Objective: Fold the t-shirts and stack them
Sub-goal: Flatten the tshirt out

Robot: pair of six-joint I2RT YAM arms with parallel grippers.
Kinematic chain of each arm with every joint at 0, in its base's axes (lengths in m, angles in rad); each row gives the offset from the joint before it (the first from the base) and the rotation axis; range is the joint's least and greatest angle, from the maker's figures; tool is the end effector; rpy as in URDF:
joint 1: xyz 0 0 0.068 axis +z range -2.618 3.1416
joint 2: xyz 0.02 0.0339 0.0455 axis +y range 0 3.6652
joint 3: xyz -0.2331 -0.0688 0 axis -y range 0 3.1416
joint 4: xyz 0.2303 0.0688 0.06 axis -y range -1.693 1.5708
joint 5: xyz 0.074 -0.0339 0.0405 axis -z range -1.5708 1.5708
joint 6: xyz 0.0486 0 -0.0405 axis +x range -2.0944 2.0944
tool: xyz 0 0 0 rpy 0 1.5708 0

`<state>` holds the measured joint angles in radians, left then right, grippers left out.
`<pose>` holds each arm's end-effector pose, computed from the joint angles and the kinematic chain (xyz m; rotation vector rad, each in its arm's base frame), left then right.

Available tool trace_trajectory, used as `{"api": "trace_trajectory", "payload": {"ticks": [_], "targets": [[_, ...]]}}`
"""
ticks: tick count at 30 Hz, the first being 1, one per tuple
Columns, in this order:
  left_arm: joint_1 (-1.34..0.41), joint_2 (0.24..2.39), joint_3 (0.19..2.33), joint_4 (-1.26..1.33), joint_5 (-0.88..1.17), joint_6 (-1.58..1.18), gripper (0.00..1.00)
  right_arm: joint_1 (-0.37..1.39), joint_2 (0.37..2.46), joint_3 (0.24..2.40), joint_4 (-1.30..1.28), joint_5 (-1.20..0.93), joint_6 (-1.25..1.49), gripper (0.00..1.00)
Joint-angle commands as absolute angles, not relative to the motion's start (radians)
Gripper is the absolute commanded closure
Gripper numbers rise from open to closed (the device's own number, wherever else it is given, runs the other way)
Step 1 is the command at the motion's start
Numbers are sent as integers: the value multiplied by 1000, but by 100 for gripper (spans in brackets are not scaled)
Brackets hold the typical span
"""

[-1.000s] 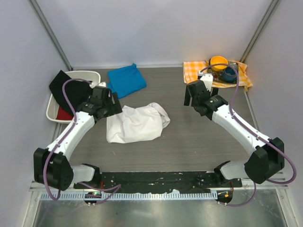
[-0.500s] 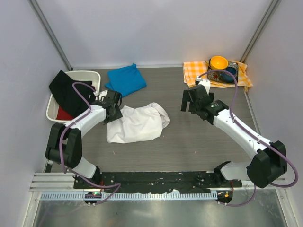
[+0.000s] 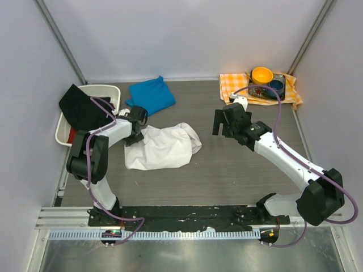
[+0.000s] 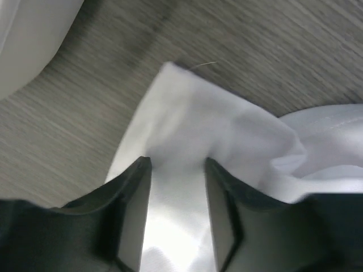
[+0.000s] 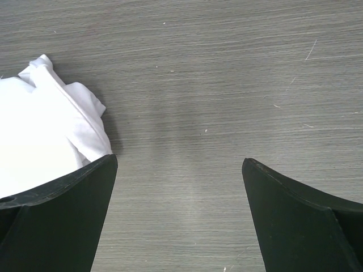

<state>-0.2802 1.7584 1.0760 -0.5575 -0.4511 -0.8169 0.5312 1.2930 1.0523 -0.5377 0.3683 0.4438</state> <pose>0.3117 -0.0677 0.1325 -0.7899 2.4946 0.2843 0.2494 0.1263 0.2572 0.0778 2.2848 0.0715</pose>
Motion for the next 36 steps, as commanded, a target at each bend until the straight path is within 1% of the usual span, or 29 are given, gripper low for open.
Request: {"api": "trace_trajectory", "payload": {"ticks": [1,2,3,8,11,15,19,23,26,29,30,32,33,34,35,36], "targets": [[-261,1808,1094,-511,-471,-828,67,540,1272,1055,-500,368,442,2],[-258,1818,1094,-509,-466,-828,90,538,1273,1054,-502,370,440,2],[-256,1822,1092,-508,-456,-830,100,541,1275,1052,-500,373,440,2],[-256,1793,1029,-459,-439,-836,100,543,1299,1052,-486,347,442,2],[-256,1731,986,-442,-423,-839,100,561,1342,1071,-448,235,434,2],[-258,1660,940,-440,-410,-839,100,621,1451,1135,-382,187,434,7],[-259,1603,908,-436,-385,-851,100,658,1600,1198,-362,166,437,7],[-264,1571,899,-440,-377,-851,100,669,1676,1189,-279,127,440,9],[-262,1556,897,-443,-368,-857,100,669,1739,1187,-250,124,443,15],[-264,1539,894,-448,-379,-861,100,669,1773,1192,-235,143,443,28],[-262,1534,894,-452,-386,-861,100,669,1784,1193,-230,161,443,39],[-264,1522,894,-456,-390,-859,100,669,1789,1198,-222,184,437,52],[-264,1519,894,-459,-394,-858,100,667,1792,1201,-222,205,433,65],[-262,1513,894,-459,-396,-859,100,669,1793,1206,-224,236,427,71],[-264,1511,894,-462,-397,-859,100,669,1792,1212,-227,259,422,88],[-264,1508,896,-465,-400,-859,100,669,1790,1218,-230,279,419,99]]}}
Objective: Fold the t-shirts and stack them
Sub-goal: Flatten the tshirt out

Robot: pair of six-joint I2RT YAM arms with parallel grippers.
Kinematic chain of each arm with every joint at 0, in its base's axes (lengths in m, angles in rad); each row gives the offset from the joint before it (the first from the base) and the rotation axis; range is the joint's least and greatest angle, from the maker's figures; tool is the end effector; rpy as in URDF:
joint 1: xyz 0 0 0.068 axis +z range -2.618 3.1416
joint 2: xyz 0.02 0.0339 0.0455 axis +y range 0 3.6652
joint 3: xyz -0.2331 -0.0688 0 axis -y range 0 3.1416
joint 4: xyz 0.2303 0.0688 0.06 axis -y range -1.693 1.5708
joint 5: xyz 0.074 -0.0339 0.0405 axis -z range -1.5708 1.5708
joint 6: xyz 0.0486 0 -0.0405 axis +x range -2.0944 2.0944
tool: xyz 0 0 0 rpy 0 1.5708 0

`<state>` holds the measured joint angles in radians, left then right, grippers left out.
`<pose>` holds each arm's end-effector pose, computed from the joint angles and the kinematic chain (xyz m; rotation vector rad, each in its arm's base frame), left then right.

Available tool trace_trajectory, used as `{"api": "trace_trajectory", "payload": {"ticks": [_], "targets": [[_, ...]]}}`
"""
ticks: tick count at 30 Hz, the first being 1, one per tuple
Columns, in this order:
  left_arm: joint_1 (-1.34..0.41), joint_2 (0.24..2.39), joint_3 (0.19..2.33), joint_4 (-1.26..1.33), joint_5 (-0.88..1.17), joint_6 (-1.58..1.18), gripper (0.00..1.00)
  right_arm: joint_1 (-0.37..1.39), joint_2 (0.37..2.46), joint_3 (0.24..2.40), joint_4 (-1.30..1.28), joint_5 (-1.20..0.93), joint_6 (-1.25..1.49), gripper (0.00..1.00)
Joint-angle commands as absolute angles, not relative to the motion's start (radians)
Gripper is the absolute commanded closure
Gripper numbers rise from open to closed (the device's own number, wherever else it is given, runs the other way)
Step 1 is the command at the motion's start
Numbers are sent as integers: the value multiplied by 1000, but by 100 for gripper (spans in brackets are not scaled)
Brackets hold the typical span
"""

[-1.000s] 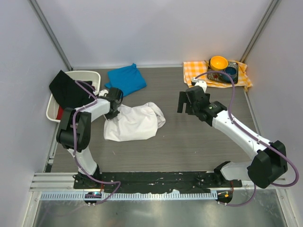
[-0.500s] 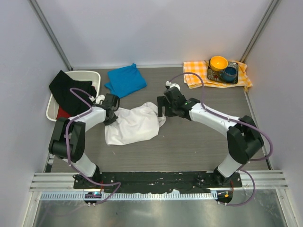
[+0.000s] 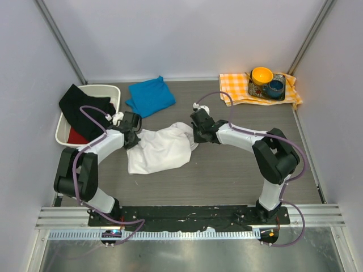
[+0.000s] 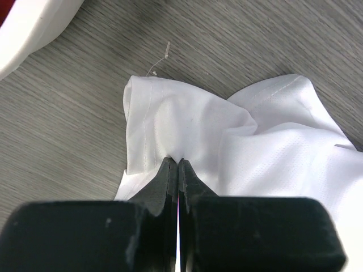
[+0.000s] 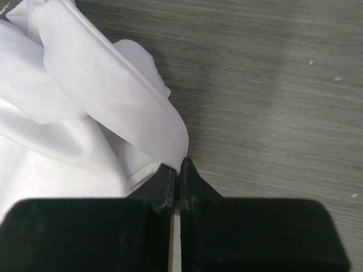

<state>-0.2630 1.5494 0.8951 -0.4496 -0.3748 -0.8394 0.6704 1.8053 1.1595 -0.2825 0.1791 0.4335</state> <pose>0.2827 -0.0577 0.1475 -0.8356 2.4139 0.0944 0.2931 0.2214 0.1520 -0.2207 2.4847 0.2444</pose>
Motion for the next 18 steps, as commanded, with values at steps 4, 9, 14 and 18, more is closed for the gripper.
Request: {"api": "trace_trajectory", "payload": {"ticks": [4,9,14,18], "targets": [[-265,1480,914,-492,-422,-850,100,670,1728,1229,-261,412,400,99],[-275,1341,1023,-583,-434,-813,100,699,1547,1273,-340,575,325,99],[-278,1209,1237,-707,-416,-746,100,736,1355,1432,-509,632,229,99],[-279,1097,1347,-736,-336,-684,100,820,1238,1525,-612,585,187,99]]}}
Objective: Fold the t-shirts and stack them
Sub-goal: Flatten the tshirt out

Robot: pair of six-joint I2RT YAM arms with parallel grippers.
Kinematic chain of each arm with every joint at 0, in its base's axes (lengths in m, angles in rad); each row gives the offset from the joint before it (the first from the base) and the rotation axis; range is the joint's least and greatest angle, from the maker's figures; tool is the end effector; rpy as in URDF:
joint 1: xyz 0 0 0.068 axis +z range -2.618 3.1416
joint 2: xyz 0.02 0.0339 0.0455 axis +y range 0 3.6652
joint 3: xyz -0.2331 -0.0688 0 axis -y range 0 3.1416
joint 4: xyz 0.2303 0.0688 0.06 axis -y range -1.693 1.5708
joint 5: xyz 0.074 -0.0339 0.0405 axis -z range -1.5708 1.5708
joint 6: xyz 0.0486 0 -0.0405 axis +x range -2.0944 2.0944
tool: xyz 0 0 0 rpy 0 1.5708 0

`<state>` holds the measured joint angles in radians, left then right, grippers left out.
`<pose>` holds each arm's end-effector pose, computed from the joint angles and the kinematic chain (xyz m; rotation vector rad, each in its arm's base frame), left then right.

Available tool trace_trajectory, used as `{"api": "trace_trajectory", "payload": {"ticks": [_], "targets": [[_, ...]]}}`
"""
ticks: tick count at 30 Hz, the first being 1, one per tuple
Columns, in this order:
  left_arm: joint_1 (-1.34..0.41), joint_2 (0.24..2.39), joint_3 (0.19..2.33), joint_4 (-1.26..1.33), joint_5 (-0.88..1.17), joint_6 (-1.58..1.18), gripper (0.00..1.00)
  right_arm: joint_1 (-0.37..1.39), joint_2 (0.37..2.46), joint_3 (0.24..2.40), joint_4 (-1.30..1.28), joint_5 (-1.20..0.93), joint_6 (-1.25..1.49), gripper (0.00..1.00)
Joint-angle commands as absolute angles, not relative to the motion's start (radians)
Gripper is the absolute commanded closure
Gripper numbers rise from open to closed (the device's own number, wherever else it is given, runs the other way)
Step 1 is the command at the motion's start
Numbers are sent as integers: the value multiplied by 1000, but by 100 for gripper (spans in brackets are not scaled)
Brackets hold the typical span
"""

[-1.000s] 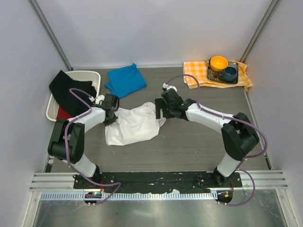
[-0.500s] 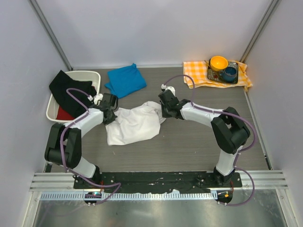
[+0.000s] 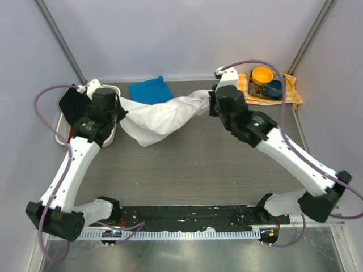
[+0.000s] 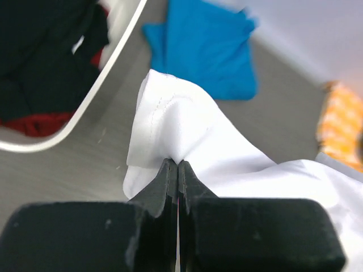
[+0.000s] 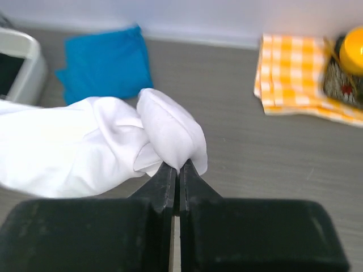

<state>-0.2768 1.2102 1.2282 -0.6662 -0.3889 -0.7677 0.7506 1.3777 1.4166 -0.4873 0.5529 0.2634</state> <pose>0.2568 -0.0538 0.3239 -0.7293 2.0420 -0.1667 0.2419 0.1907 0.3612 -0.1308 1.9459 0.1098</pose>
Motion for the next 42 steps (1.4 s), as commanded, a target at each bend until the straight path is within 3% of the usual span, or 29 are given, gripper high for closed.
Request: {"api": "trace_trajectory", "payload": {"ticks": [1,12,17,23,24,25,26,27,28,32,38,42], "targets": [[-281,1053,1361,-738,-318,-660,100,833,1218,1538,-630,563,186,99],[-281,772,1364,-656,-18,-580,100,968,973,1543,-788,428,189,99],[-281,799,1330,-684,-61,-603,100,968,960,1505,-854,624,227,99],[-281,985,1158,-598,-152,-655,100,945,1054,1327,-871,923,340,99],[-281,1029,1132,-579,-217,-660,95,874,1068,1301,-873,945,365,89],[-281,1058,1094,-556,-259,-672,75,823,1086,1255,-871,928,388,26],[-281,1090,1091,-558,-296,-676,54,757,1106,1238,-868,893,431,3],[-281,1130,1097,-574,-352,-676,27,706,1127,1221,-853,829,431,1],[-281,1184,1129,-627,-363,-699,18,660,1131,1189,-816,806,436,1],[-385,1091,1141,-620,-458,-703,1,653,1098,1169,-732,743,410,1],[-501,950,1158,-678,-332,-733,0,652,1164,1230,-715,651,338,1],[-639,951,1056,-680,-288,-829,1,655,1261,1239,-670,539,325,1]]}}
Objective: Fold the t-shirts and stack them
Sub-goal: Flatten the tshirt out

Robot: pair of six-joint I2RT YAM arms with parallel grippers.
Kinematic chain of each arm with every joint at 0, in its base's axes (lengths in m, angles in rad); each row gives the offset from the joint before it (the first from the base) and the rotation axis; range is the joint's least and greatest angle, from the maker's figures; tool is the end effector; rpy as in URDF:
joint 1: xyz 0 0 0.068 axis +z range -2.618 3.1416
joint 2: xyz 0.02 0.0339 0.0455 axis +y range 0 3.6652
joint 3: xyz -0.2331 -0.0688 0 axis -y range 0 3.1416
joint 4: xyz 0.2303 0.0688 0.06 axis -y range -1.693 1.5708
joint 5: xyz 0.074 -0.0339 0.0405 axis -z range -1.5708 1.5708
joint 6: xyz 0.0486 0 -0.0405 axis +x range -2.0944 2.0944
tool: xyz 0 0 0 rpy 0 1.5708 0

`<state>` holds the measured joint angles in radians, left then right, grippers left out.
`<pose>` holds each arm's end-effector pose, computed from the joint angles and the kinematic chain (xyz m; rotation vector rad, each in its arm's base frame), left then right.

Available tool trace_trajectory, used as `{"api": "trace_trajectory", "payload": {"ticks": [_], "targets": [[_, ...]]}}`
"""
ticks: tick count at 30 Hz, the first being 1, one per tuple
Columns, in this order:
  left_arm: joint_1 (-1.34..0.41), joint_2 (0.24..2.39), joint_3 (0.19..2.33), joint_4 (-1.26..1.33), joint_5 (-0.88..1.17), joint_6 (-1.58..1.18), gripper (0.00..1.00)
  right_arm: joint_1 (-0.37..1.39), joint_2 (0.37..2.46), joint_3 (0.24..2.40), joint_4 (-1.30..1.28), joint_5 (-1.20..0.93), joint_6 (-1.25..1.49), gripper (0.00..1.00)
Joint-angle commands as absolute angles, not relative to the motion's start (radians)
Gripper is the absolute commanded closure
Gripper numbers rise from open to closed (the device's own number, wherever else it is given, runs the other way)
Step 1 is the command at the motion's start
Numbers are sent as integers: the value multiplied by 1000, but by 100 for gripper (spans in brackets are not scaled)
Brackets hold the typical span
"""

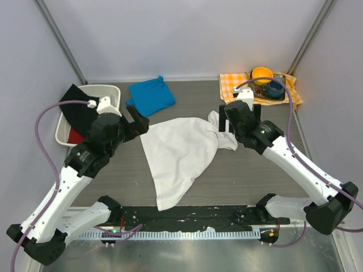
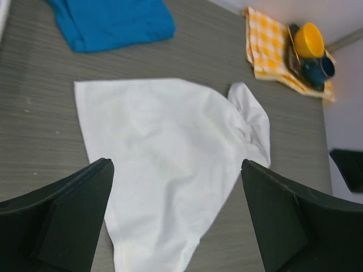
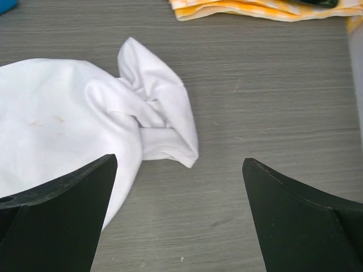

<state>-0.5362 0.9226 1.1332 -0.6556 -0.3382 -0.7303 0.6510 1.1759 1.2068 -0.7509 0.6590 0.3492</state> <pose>0.1803 -0.0884 0.3545 -0.4101 1.9784 -0.4736 0.2115 0.1237 0.3216 0.0060 2.1241 -0.1739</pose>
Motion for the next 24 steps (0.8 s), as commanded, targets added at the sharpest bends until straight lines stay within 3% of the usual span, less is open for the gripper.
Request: {"api": "trace_trajectory", "payload": {"ticks": [1,6,13,24], "targets": [[-667,960,1007,-669,-298,-847,1,652,1281,1236,-637,525,333,1],[-810,1049,870,-560,-365,-916,4,550,1425,1224,-502,488,370,3],[-822,1215,841,-394,-403,-897,4,413,1664,1348,-361,436,354,9],[-819,1408,836,-316,-394,-897,4,379,2022,1575,-341,313,330,18]]}}
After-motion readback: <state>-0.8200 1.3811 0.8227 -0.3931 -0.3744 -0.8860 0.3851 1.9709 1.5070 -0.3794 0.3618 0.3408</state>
